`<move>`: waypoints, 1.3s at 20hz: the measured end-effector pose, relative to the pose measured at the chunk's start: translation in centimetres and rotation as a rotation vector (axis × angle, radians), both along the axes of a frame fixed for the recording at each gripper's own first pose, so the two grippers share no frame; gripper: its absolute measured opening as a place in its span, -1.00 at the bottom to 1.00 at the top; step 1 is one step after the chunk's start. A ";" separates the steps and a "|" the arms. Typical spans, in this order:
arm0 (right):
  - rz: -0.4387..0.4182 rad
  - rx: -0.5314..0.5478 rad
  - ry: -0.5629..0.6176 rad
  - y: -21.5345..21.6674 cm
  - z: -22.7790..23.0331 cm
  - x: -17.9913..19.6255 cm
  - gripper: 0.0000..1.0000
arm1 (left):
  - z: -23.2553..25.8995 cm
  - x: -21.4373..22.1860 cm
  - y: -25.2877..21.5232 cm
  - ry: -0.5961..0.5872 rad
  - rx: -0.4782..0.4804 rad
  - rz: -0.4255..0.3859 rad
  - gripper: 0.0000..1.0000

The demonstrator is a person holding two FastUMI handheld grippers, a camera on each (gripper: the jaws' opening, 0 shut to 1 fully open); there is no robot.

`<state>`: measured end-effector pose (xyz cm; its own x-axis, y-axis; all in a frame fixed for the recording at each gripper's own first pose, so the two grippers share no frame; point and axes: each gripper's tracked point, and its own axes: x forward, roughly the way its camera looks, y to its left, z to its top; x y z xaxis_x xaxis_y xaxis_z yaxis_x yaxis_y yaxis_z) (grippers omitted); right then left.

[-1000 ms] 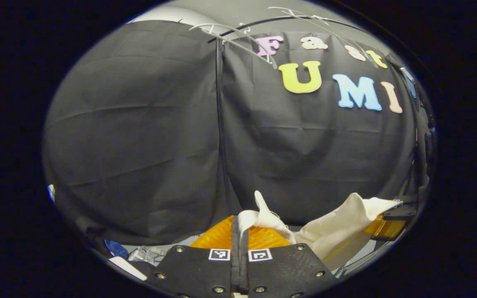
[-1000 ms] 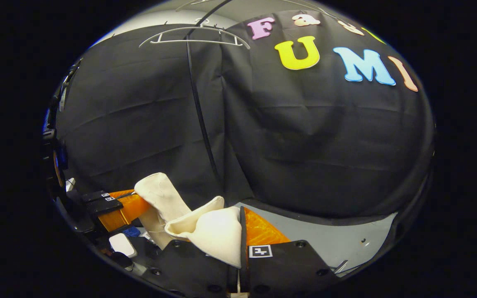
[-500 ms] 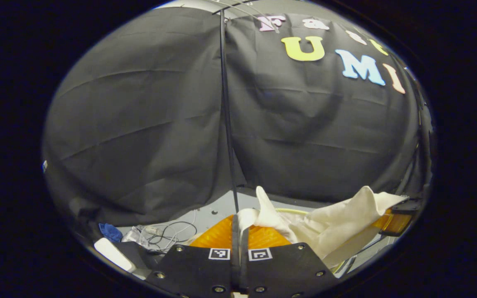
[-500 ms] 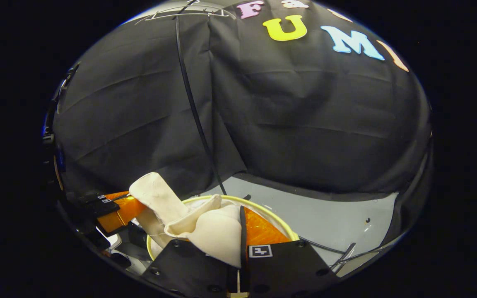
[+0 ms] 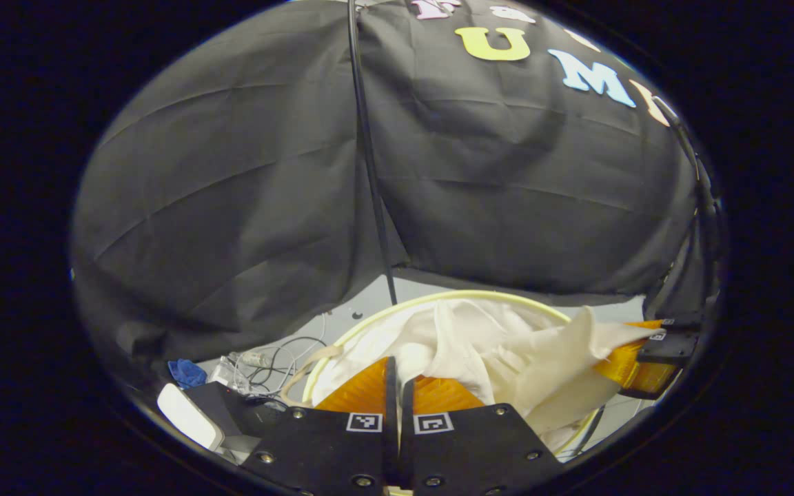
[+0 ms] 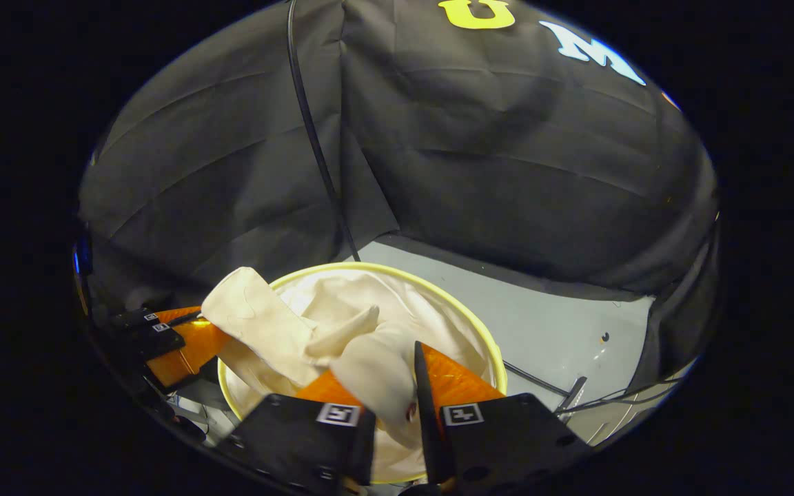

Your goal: Grasp the clothes on the hanger with both hands and then place them into the laundry hamper below.

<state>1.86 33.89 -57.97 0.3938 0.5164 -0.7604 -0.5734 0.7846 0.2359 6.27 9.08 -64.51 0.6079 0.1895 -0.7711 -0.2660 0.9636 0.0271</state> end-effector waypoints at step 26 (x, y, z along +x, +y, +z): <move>-0.309 0.159 -0.660 -17.4 46.8 4.7 0.92 | 49.0 1.0 0.9 -0.573 0.148 -0.161 0.80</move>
